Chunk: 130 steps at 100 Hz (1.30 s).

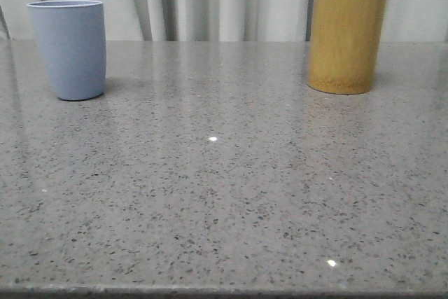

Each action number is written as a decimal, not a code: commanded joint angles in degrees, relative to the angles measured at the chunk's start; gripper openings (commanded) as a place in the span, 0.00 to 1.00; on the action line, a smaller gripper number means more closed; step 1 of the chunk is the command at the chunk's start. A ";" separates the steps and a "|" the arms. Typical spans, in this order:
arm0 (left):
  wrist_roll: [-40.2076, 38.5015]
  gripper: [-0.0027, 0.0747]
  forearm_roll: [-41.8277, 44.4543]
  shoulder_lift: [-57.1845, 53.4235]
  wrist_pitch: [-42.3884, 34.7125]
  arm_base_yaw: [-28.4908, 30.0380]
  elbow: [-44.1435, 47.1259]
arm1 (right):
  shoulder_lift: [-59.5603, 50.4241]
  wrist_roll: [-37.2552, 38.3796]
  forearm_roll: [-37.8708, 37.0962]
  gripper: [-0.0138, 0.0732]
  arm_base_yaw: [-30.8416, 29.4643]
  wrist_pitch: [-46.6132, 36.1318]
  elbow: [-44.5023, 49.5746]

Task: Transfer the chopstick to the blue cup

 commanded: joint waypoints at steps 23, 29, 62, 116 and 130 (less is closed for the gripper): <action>-0.81 0.01 -1.70 19.66 0.65 -0.36 -22.05 | 17.55 -0.33 -0.89 0.09 -0.25 7.53 -18.89; -0.81 0.01 -1.70 23.44 0.65 -0.36 -25.45 | 20.56 -0.33 -0.89 0.09 -0.25 8.22 -21.71; -0.81 0.53 -1.70 37.42 0.44 -0.36 -38.81 | 32.95 -0.33 -0.89 0.52 -0.25 7.84 -31.80; -0.81 0.62 -2.63 41.73 -0.34 -0.36 -39.84 | 34.80 -0.33 -0.89 0.62 -0.25 6.23 -32.76; -0.71 0.62 -2.63 41.99 -0.42 -0.36 -39.84 | 38.81 -0.33 0.82 0.65 -0.08 7.10 -36.61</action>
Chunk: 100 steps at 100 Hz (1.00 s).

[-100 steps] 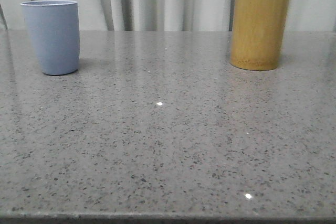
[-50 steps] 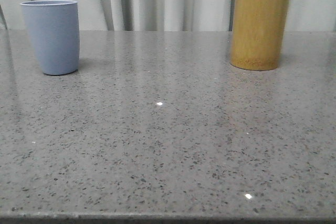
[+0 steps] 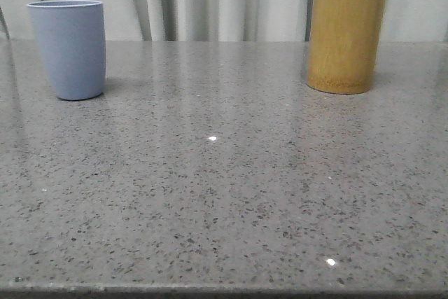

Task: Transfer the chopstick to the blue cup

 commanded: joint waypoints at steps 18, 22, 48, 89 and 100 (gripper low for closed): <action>-0.59 0.62 -0.54 -0.04 -4.89 -0.36 -2.14 | 8.52 -0.33 3.02 0.76 0.93 -2.47 -10.18; -0.59 0.62 -0.54 -0.04 -4.89 -0.36 -2.14 | 9.91 -0.33 3.02 0.76 1.29 -2.49 -11.19; -0.46 0.62 -3.31 2.52 -3.76 -0.51 -2.57 | 15.00 -0.33 3.02 0.75 2.61 -2.71 -14.00; -0.46 0.61 -5.06 22.60 17.15 -8.01 -20.44 | 15.27 -0.33 3.02 0.75 2.61 -2.77 -14.00; -0.46 0.61 -5.10 29.70 23.86 -8.01 -27.23 | 15.27 -0.33 3.02 0.75 2.61 -2.77 -14.00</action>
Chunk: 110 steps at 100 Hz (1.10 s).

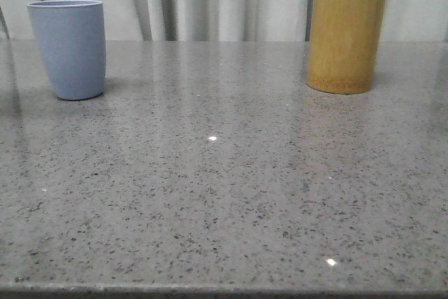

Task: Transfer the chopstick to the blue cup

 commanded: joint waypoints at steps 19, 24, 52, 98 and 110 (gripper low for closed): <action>0.15 0.61 -1.08 13.00 8.93 -0.50 -16.34 | -0.38 -0.33 0.07 0.75 0.03 -4.30 -2.23; 1.44 0.61 -2.14 15.24 10.91 -0.50 -18.95 | -0.38 -0.33 0.07 0.75 0.03 -4.30 -2.23; 4.30 0.61 -6.13 23.48 18.47 -0.50 -28.04 | -0.38 -0.33 0.07 0.75 0.03 -4.30 -2.23; 5.83 0.57 -6.53 29.47 22.96 -2.94 -31.62 | -0.38 -0.33 0.07 0.75 0.03 -4.30 -2.23; 5.83 0.50 -6.91 30.31 24.43 -2.94 -31.62 | -0.38 -0.33 0.07 0.75 0.03 -4.30 -2.23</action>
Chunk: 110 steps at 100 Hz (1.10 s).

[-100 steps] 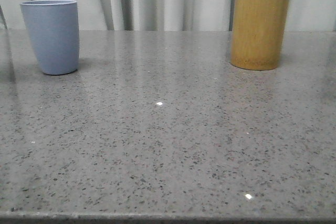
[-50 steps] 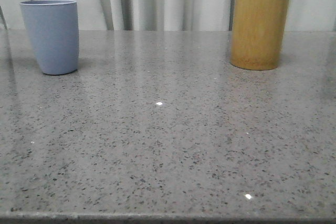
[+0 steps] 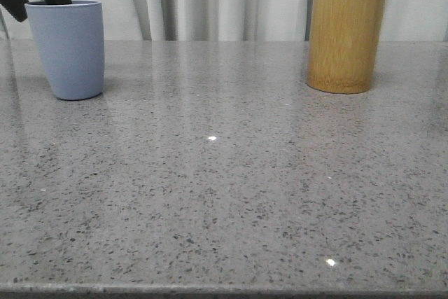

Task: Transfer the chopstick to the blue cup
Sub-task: 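Reach the left gripper down and grasp the light blue cup's rim, then slide the blue cup toward the bamboo cup and release it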

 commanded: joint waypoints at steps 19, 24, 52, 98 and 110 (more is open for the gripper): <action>0.25 0.26 -1.08 -1.96 0.11 -0.27 -1.87 | -0.48 -0.33 0.07 0.75 0.03 -4.30 -2.23; 0.25 0.18 -1.58 -1.96 0.11 -0.27 -1.87 | -0.48 -0.33 0.07 0.75 0.03 -4.30 -2.23; 0.25 0.01 -4.76 -1.96 0.49 -0.88 -4.98 | -0.48 -0.33 0.07 0.75 0.03 -3.94 -2.23; -1.21 0.01 -4.39 6.59 1.31 -13.92 -16.28 | -0.48 -0.33 0.07 0.75 0.03 -3.91 -2.23; -1.33 0.01 -4.25 9.45 2.13 -15.58 -19.82 | -0.48 -0.33 0.07 0.75 0.03 -3.87 -2.23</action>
